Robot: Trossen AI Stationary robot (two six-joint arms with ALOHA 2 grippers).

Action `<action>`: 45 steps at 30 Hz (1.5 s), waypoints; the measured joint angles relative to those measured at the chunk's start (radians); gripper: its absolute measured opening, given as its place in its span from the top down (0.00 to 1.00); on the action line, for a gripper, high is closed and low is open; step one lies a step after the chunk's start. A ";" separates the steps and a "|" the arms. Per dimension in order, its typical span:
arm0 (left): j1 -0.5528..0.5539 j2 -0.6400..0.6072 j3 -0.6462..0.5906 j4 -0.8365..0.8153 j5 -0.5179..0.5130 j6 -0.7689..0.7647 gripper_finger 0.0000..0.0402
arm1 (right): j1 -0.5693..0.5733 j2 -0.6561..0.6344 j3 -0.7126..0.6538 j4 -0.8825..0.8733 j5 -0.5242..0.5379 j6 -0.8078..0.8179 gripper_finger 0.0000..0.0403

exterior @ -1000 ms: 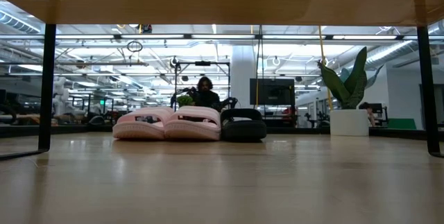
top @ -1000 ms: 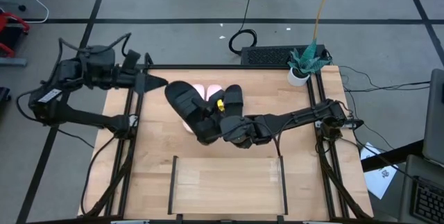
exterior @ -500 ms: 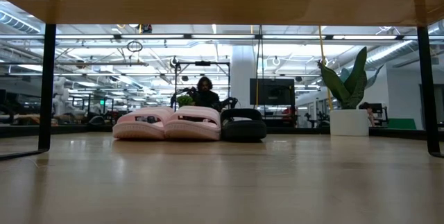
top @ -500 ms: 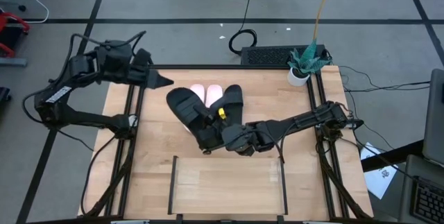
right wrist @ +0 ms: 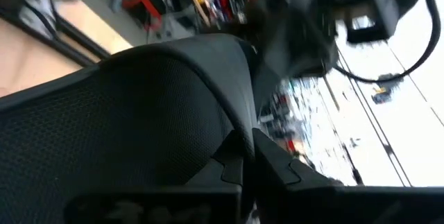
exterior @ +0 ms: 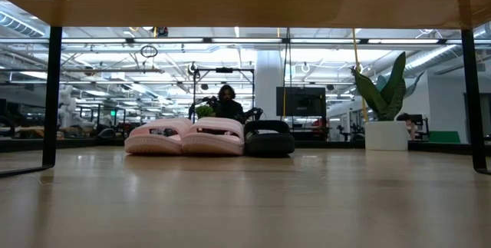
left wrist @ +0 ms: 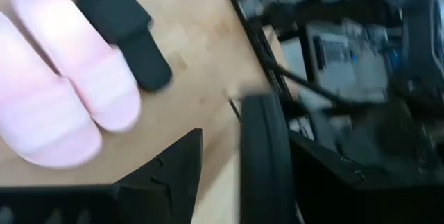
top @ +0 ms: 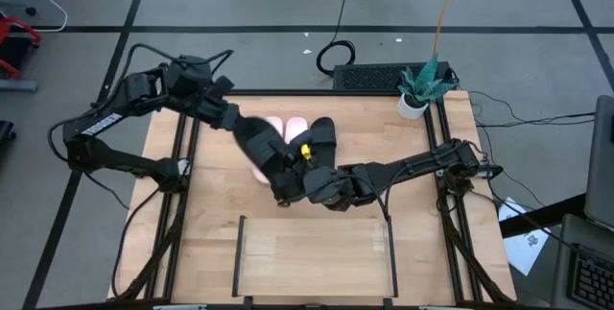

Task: Pick and place slides into the shelf
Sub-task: Put the right black slipper on the shelf

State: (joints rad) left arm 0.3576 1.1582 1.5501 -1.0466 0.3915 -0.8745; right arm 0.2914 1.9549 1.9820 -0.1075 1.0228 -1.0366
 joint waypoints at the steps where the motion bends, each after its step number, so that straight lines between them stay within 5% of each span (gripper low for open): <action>1: 0.000 0.000 0.000 0.000 0.019 0.000 0.51 | -0.005 0.000 0.000 -0.004 0.020 -0.002 1.00; 11: 0.009 -0.014 0.000 -0.014 0.027 0.028 0.54 | -0.022 0.000 0.000 -0.024 -0.005 0.012 1.00; 21: 0.033 0.010 -0.001 -0.024 0.027 0.145 0.94 | -0.020 0.000 0.000 -0.025 -0.002 0.014 1.00; 30: 0.037 0.012 0.000 -0.018 0.032 0.190 0.94 | -0.015 0.000 0.000 -0.016 0.000 0.026 0.99; 45: 0.083 0.007 0.000 0.000 0.027 0.266 0.94 | 0.036 0.000 0.000 -0.012 0.019 0.024 0.78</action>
State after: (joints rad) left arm 0.4411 1.1648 1.5501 -1.0462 0.4182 -0.6081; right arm 0.3276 1.9549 1.9820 -0.1191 1.0421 -1.0122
